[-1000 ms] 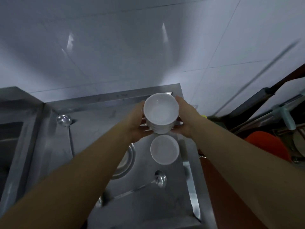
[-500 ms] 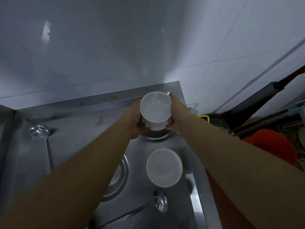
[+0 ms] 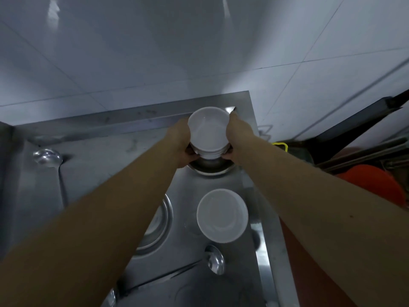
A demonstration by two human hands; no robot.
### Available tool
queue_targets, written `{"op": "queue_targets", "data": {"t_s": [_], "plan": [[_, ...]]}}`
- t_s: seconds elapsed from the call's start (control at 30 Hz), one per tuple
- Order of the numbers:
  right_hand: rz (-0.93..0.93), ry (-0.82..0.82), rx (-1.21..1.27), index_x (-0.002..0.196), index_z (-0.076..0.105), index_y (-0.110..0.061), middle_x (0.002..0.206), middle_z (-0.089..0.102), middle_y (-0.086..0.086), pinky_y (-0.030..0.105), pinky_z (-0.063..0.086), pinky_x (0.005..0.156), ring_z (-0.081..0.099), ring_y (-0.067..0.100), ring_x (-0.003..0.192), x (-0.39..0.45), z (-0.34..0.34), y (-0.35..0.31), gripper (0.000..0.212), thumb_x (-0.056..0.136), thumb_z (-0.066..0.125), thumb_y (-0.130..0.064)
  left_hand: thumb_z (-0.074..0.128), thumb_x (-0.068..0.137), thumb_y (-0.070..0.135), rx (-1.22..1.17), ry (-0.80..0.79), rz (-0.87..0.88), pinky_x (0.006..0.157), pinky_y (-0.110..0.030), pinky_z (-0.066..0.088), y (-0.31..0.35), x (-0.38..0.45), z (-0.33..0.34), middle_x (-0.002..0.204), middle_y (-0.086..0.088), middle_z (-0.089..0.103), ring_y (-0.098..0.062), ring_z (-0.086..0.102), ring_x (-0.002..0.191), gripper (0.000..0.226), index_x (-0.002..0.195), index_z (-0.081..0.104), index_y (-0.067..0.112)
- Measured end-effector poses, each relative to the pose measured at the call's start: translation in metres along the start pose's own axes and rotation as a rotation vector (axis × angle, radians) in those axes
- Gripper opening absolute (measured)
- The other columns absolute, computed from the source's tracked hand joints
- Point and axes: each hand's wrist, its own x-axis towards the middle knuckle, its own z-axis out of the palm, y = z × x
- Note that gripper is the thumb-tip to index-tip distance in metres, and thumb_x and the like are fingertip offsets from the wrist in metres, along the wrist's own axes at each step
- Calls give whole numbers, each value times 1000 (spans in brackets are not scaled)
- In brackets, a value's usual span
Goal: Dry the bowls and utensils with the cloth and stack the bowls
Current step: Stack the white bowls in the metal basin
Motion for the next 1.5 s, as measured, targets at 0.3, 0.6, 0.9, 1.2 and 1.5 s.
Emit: {"op": "queue_targets", "data": {"t_s": [0.3,0.6,0.9,1.2,1.5], "plan": [[-214,4,-181,86,56,-24,95,61,2,44,55,84,58,18,79,-20,-59,37,36,95,48,-57,53,106,30,8,116,127,79,-32,54,-30,-34,-27,87,-7,66,-21,60,85,25,96,68,12],[31,-59,-108,114,72,-21,118,72,5,41,62,72,70,29,103,-33,-96,153,54,86,59,-64,55,107,42,35,52,-124,108,-47,52,-152,-70,-57,124,-9,70,-28,66,116,38,125,66,10],[54,-63,-4,99,74,-20,73,79,2,37,61,56,77,23,63,-37,-102,194,40,88,64,-58,55,107,35,-142,39,-111,91,-41,56,-191,-88,-44,92,-3,79,-25,69,97,30,116,72,12],[27,-37,0,120,71,-19,113,77,8,52,62,93,75,29,100,-44,-96,195,56,89,61,-64,58,103,32,-171,62,-89,65,-32,58,-191,-95,-35,67,1,77,-22,68,78,22,99,71,15],[-8,-56,55,109,72,-22,109,77,4,45,64,89,74,23,98,-74,-95,161,39,98,62,-58,60,101,36,-145,43,-27,79,-38,60,-160,-112,-33,81,0,81,-26,73,98,26,110,74,17]]}}
